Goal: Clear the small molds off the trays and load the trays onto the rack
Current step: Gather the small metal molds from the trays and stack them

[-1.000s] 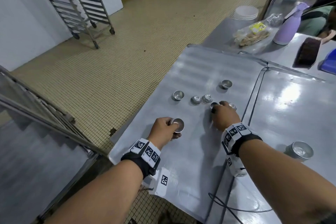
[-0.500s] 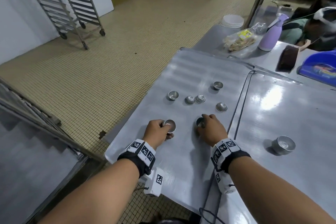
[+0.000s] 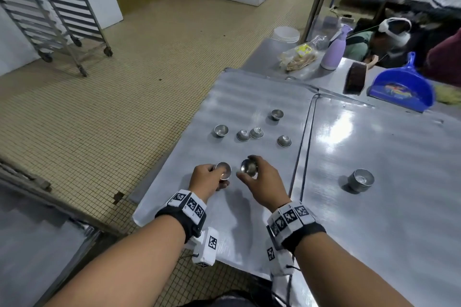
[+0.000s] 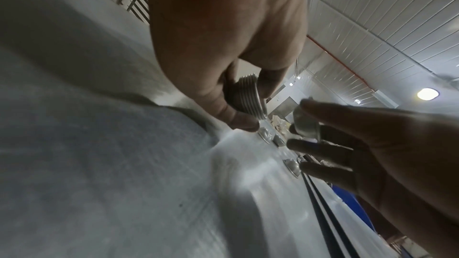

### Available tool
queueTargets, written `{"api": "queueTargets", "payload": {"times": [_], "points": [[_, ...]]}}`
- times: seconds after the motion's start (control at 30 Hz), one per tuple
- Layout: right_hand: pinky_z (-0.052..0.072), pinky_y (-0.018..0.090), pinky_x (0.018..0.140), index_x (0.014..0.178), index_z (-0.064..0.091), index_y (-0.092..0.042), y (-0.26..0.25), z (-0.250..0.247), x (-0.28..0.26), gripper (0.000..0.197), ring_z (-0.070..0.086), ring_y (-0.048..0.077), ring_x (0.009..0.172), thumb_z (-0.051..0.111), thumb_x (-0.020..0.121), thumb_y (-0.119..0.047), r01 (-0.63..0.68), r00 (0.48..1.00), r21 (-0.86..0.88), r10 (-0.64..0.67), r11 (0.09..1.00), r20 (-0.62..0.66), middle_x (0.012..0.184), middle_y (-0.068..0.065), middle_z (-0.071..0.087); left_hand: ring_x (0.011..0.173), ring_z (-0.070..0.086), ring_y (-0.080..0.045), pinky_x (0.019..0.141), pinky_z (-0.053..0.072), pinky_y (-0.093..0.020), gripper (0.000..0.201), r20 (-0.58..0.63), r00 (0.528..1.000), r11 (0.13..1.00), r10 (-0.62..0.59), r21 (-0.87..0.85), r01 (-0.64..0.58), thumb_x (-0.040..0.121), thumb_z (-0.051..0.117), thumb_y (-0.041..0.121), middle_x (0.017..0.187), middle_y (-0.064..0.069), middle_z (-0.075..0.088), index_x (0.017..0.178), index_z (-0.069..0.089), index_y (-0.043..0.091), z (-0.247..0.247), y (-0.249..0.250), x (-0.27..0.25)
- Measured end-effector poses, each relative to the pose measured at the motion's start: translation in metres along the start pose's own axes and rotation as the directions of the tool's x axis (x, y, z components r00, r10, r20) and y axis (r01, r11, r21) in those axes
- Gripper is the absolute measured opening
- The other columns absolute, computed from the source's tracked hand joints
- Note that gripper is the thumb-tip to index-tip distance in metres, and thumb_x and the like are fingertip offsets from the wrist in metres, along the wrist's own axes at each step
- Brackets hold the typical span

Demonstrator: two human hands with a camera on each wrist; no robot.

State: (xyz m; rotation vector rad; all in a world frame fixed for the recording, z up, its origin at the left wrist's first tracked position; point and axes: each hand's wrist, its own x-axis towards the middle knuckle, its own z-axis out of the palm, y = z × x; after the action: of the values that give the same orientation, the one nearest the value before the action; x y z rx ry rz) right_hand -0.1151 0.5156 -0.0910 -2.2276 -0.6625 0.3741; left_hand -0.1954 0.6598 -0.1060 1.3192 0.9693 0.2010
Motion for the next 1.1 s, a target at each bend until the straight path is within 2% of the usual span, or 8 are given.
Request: {"api": "queueTargets", "payload": {"times": [0.17,0.3,0.43,0.6,0.7,0.77,0.93,1.1], "points": [[0.049,0.031,0.089,0.134,0.053,-0.025,-0.013,0.009,-0.002,0.056,0.063,0.018,0.105,0.072,0.085,-0.041,0.055,0.998,0.036,-0.056,0.998,0.027,0.117,-0.003,0.069,0.079,0.069,-0.03,0.067,0.06,-0.039,0.029,0.069,0.994,0.961,-0.081,-0.258,0.096,0.095,0.056,0.023,0.087,-0.022,0.07,0.092,0.071,-0.002,0.008,0.014,-0.006],[0.05,0.033,0.091,0.137,0.051,-0.027,-0.013,0.01,0.002,0.062,0.064,0.017,0.107,0.074,0.082,-0.046,0.061,0.997,0.053,-0.063,0.997,0.038,0.119,-0.004,0.069,0.057,0.064,-0.017,0.066,0.055,-0.034,0.044,0.145,0.987,0.955,-0.077,-0.275,0.114,0.1,0.045,0.034,0.065,-0.009,0.068,0.088,0.07,-0.001,0.015,0.021,-0.007],[0.048,0.035,0.099,0.141,0.05,-0.027,-0.003,0.0,0.011,0.068,0.059,0.012,0.118,0.068,0.083,-0.058,0.038,0.997,0.088,-0.044,0.995,0.062,0.134,-0.008,0.061,0.075,0.071,-0.028,0.067,0.059,-0.037,0.034,0.134,0.988,0.957,-0.081,-0.266,0.115,0.094,0.059,0.03,0.084,-0.019,0.073,0.095,0.072,-0.002,0.014,0.022,0.002],[0.047,0.04,0.1,0.129,0.06,-0.021,0.046,-0.026,0.046,0.053,0.061,0.022,0.115,0.064,0.088,-0.054,-0.107,0.993,-0.11,0.111,0.988,0.031,0.133,0.004,0.06,0.058,0.067,-0.025,0.049,0.053,-0.021,0.012,0.074,0.992,0.985,-0.098,-0.138,0.108,0.089,0.07,0.013,0.082,-0.018,0.067,0.088,0.069,0.001,0.02,0.022,0.007],[0.046,0.038,0.1,0.13,0.059,-0.019,0.075,-0.046,0.074,0.048,0.062,0.029,0.113,0.063,0.09,-0.045,-0.172,0.984,-0.207,0.179,0.963,0.017,0.133,0.012,0.059,0.055,0.068,-0.023,0.067,0.056,-0.029,0.009,0.051,0.995,0.995,-0.082,-0.056,0.085,0.092,0.063,0.005,0.075,-0.012,0.067,0.085,0.067,0.003,0.024,0.018,0.008],[0.044,0.038,0.1,0.135,0.055,-0.018,0.087,-0.056,0.094,0.05,0.059,0.034,0.116,0.064,0.09,-0.038,-0.17,0.983,-0.247,0.181,0.954,0.022,0.134,0.017,0.055,0.054,0.069,-0.022,0.077,0.05,-0.039,0.012,0.038,0.996,0.997,-0.075,-0.009,0.075,0.093,0.059,0.004,0.07,-0.008,0.068,0.085,0.068,0.005,0.024,0.017,0.005],[0.041,0.044,0.107,0.146,0.042,-0.016,0.101,-0.063,0.139,0.063,0.05,0.039,0.127,0.065,0.089,-0.032,-0.187,0.98,-0.271,0.197,0.944,0.009,0.149,0.018,0.038,0.057,0.071,-0.021,0.072,0.044,-0.038,0.013,0.018,0.999,0.994,-0.042,0.097,0.04,0.092,0.057,0.007,0.068,-0.006,0.07,0.086,0.069,0.008,0.016,0.026,-0.002],[0.047,0.047,0.095,0.129,0.054,-0.011,0.1,-0.056,0.155,0.037,0.056,0.044,0.115,0.047,0.096,-0.024,-0.176,0.977,-0.384,0.208,0.906,0.045,0.136,0.021,0.046,0.058,0.071,-0.018,0.065,0.047,-0.03,0.013,-0.019,1.0,0.987,-0.003,0.162,0.006,0.093,0.057,0.009,0.075,-0.01,0.071,0.091,0.069,0.007,0.006,0.036,-0.005]]}}
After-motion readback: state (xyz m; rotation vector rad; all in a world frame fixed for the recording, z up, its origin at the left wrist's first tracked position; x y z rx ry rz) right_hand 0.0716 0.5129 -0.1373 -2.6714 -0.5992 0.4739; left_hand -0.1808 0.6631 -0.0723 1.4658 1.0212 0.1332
